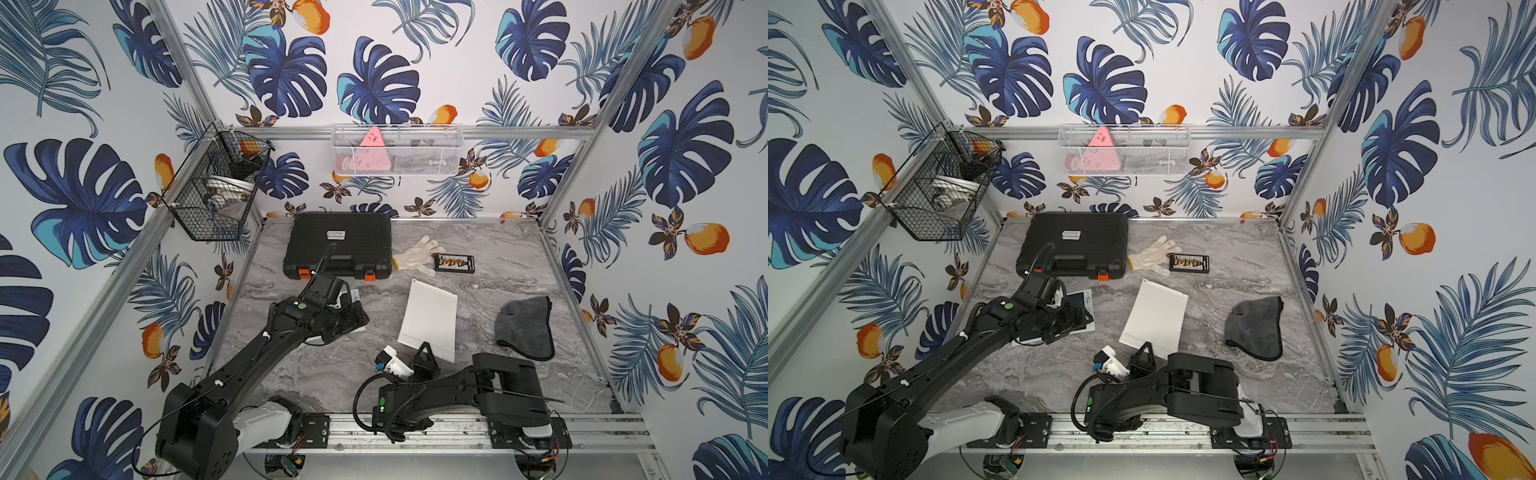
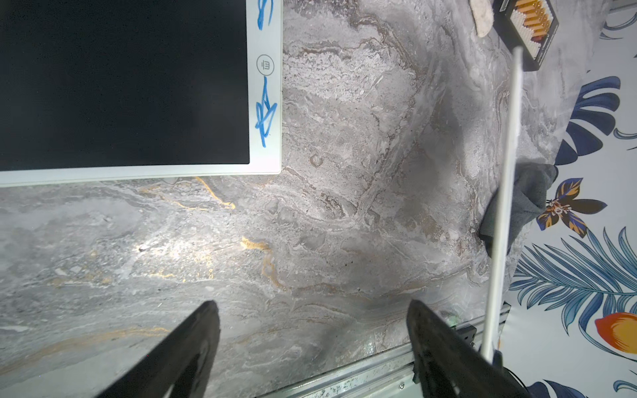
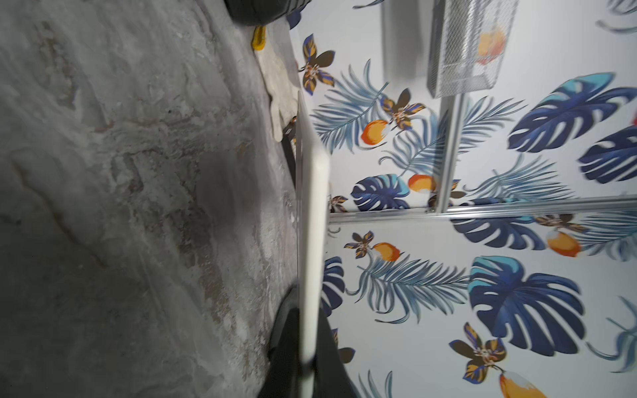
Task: Wipe the drawing tablet
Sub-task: Adjust the drawing tablet at the center of the board.
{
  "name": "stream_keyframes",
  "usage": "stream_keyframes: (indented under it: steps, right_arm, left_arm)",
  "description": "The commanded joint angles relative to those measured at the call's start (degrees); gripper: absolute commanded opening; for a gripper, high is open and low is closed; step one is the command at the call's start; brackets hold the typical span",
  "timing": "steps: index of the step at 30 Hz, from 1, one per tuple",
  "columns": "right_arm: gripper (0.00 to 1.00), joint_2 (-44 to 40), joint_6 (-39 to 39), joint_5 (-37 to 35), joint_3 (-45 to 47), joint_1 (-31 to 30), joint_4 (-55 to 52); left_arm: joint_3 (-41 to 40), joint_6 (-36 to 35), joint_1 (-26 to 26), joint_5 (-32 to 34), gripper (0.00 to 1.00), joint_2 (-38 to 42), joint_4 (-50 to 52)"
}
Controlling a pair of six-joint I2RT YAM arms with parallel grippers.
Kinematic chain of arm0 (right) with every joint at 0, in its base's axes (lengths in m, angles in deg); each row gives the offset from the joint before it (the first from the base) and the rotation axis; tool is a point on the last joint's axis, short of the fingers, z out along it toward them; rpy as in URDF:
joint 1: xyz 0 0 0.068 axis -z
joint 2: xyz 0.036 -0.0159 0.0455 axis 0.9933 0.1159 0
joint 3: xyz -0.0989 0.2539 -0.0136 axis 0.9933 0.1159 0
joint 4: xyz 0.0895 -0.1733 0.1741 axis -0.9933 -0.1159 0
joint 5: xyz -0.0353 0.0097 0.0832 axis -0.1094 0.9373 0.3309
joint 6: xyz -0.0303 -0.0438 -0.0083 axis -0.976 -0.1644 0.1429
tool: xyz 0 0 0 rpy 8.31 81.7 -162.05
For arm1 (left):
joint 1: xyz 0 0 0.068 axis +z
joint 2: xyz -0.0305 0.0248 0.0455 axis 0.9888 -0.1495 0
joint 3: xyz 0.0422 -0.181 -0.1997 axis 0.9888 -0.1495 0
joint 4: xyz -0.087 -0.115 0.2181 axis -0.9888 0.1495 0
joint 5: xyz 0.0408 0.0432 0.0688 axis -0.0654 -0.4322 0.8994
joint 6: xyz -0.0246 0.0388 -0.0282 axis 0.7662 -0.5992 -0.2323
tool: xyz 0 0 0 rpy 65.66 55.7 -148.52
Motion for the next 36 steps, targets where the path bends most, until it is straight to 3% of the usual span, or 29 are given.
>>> stream_keyframes:
  steps: [1,6,13,18,22,24,27,31,36]
  right_arm:
    - [0.0,-8.63,-21.63,10.66,3.1,-0.1,23.7]
    - [0.0,-6.66,-26.96,17.55,2.35,0.53,26.92]
    - [0.03,-2.7,-27.31,22.97,0.92,0.4,27.63]
    - [0.46,-3.66,-27.51,24.94,1.85,0.53,28.52]
    - [0.71,-6.5,-25.82,29.01,2.26,0.74,28.64]
    - [0.79,-8.86,-22.37,30.79,1.37,2.18,27.33]
    - [0.86,-17.04,-15.72,38.22,1.77,9.11,27.74]
    - [0.91,-28.3,-7.09,53.12,7.17,26.53,32.15]
    - [0.96,-29.75,-2.35,66.76,7.93,44.07,35.53]
  left_arm:
    - [-0.21,-0.96,0.42,-1.54,0.89,-0.79,-1.55]
    - [-0.31,-1.28,0.71,-2.09,0.89,-1.77,-2.36]
    - [-1.08,-1.92,1.98,-2.97,0.89,-2.01,-2.76]
    - [-0.92,-2.47,2.32,-4.15,0.89,-3.37,-3.56]
    - [-0.62,-2.98,2.35,-5.88,0.89,-5.16,-5.13]
    - [-0.48,-3.61,2.31,-7.03,0.89,-6.46,-5.93]
    - [-0.85,-4.66,2.34,-9.18,0.9,-8.01,-7.06]
    - [-3.02,-5.31,0.7,-12.33,0.89,-9.01,-9.1]
    - [-6.4,-4.44,-6.02,-13.52,0.94,-10.85,-13.35]
